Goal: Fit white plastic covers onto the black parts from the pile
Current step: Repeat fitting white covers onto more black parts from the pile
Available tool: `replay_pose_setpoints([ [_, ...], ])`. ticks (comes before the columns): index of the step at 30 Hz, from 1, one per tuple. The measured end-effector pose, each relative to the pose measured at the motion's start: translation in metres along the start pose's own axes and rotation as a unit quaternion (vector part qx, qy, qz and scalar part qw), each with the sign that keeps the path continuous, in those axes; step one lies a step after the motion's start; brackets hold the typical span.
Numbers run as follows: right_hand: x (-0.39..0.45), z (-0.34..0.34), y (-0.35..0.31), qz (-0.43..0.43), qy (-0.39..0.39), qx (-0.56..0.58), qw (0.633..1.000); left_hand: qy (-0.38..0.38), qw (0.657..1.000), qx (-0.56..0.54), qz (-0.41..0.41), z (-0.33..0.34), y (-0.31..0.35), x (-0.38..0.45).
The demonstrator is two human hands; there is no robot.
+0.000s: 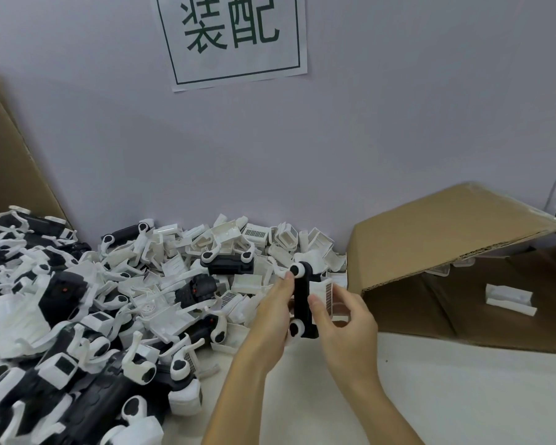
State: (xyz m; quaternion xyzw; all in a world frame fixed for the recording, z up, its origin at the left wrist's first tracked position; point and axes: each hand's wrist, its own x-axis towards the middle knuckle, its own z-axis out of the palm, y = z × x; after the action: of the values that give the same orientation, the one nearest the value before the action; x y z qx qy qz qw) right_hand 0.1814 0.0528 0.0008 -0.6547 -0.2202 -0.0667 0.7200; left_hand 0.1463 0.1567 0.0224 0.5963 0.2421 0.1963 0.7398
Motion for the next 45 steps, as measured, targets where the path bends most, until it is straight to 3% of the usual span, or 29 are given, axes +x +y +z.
replay_pose_setpoints([
  [17, 0.004, -0.001, 0.008, -0.023, -0.010, -0.045, 0.999, -0.079, 0.996, 0.017, 0.031, 0.001, -0.001, -0.001],
  [28, 0.003, -0.004, 0.012, -0.036, -0.012, -0.082, 0.996, -0.084, 0.996, 0.005, 0.031, 0.000, -0.005, 0.000],
  [33, 0.002, -0.003, 0.009, -0.043, -0.012, -0.080, 0.996, -0.128, 0.989, 0.038, 0.057, 0.005, -0.001, -0.005],
  [36, 0.001, -0.004, 0.010, -0.051, -0.035, -0.056, 0.996, -0.108, 0.990, 0.049, 0.081, 0.014, -0.004, -0.009],
  [38, 0.001, -0.004, 0.011, -0.020, -0.034, 0.002, 0.999, -0.083, 0.994, 0.012, 0.074, 0.014, -0.005, -0.009],
  [42, 0.008, -0.005, 0.010, 0.128, -0.039, 0.073, 0.988, -0.073, 0.996, -0.017, 0.048, 0.009, -0.008, -0.008],
  [45, 0.009, -0.007, 0.007, 0.155, -0.062, 0.072, 0.983, -0.085, 0.994, -0.002, 0.068, 0.006, -0.011, -0.006],
])
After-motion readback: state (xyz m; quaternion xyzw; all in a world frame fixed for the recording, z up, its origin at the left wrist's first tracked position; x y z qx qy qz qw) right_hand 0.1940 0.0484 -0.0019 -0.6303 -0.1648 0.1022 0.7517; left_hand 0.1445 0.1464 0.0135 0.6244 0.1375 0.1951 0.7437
